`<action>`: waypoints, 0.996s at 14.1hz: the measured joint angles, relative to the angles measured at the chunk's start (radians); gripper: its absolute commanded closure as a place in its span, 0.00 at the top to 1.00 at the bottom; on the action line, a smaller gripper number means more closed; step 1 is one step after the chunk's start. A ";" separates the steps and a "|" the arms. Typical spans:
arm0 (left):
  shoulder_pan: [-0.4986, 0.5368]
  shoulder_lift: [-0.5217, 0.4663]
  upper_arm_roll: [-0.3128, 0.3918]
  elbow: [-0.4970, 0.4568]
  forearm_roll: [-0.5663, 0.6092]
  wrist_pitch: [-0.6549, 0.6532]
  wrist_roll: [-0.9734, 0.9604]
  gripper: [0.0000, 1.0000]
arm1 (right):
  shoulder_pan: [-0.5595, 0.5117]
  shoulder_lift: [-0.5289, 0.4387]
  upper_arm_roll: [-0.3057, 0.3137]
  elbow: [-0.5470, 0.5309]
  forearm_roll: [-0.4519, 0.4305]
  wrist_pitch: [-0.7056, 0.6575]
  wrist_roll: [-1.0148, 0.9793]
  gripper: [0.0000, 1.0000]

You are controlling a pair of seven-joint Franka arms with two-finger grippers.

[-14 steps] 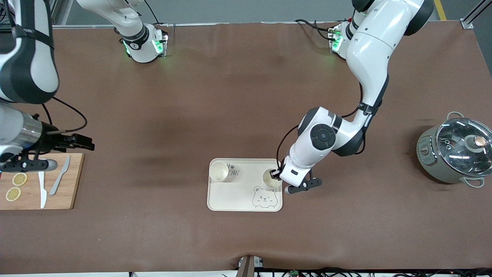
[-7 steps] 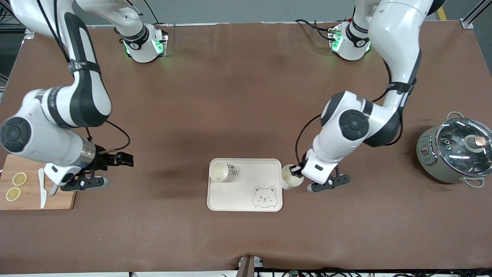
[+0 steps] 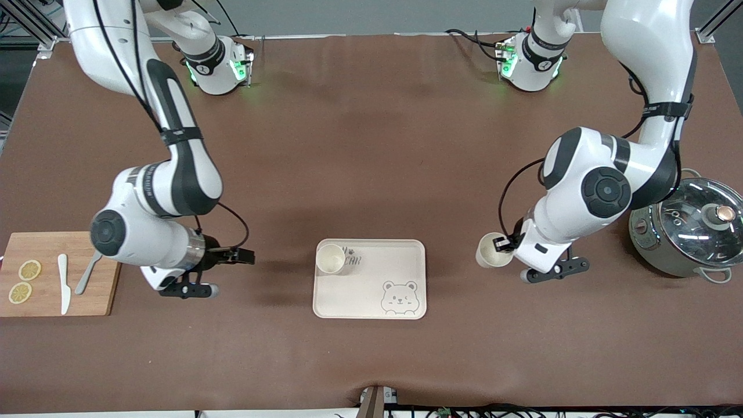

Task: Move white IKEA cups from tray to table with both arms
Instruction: 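Set the cup beside the pot while the right gripper reaches the cup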

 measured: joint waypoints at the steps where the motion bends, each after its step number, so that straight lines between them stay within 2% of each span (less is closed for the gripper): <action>1: 0.018 -0.015 0.000 -0.040 0.023 0.001 0.002 0.00 | 0.023 0.016 0.000 0.009 0.000 0.003 0.044 1.00; 3: 0.059 -0.041 -0.001 -0.123 0.041 0.023 0.009 0.00 | 0.070 0.049 0.001 0.025 0.000 0.007 0.113 1.00; 9: 0.188 -0.102 -0.012 -0.428 0.044 0.309 0.099 0.00 | 0.139 0.093 0.000 0.064 0.000 0.060 0.241 1.00; 11: 0.201 -0.102 -0.014 -0.490 0.044 0.365 0.101 0.00 | 0.153 0.109 0.000 0.074 0.000 0.064 0.278 1.00; 14: 0.216 -0.102 -0.014 -0.519 0.044 0.393 0.117 0.00 | 0.174 0.135 0.000 0.103 0.000 0.070 0.343 1.00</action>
